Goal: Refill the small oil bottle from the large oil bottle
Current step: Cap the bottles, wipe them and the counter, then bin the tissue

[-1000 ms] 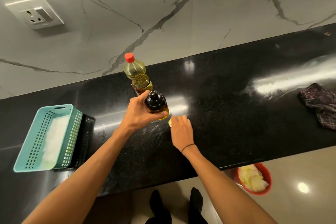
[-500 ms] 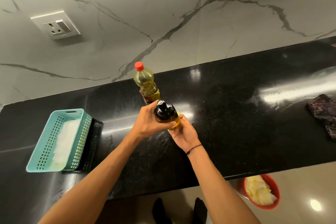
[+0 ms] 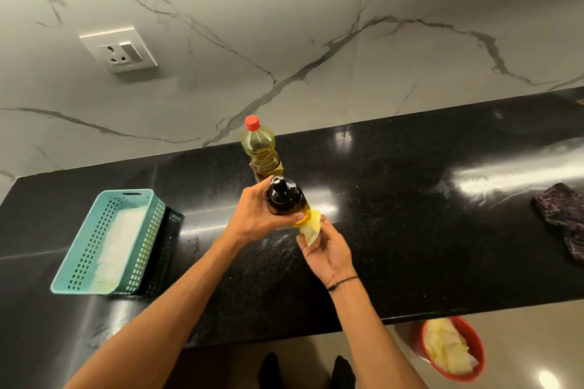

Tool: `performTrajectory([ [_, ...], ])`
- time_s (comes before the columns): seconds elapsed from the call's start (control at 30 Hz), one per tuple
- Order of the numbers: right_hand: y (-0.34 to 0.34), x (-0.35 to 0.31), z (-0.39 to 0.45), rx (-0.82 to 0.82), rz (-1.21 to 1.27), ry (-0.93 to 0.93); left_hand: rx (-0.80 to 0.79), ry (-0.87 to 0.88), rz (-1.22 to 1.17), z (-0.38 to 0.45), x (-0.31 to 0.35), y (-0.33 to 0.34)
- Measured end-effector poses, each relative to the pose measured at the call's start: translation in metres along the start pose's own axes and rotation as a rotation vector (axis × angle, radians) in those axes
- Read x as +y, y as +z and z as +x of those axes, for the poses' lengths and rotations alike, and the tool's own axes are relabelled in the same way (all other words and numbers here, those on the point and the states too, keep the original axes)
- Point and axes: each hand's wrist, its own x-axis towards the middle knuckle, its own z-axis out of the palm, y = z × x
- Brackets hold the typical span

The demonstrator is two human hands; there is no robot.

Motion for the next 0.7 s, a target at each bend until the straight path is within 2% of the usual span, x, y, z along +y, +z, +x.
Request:
performTrajectory([
  [0.1, 0.012, -0.006, 0.012, -0.024, -0.011, -0.039, -0.030, 0.025, 0.027, -0.005, 0.002, 0.003],
  [0.3, 0.004, 0.001, 0.012, -0.014, -0.040, 0.136, -0.008, 0.001, 0.002, -0.006, -0.006, 0.014],
  [0.43, -0.017, 0.007, -0.003, 0.009, 0.000, 0.167, 0.005, -0.017, -0.010, 0.004, -0.011, 0.027],
  [0.53, -0.031, 0.007, -0.018, 0.033, -0.096, 0.189, 0.016, -0.003, 0.034, 0.018, -0.015, 0.038],
  [0.7, -0.050, -0.014, -0.028, 0.102, -0.089, 0.077, 0.024, -0.040, 0.123, 0.048, -0.034, 0.062],
])
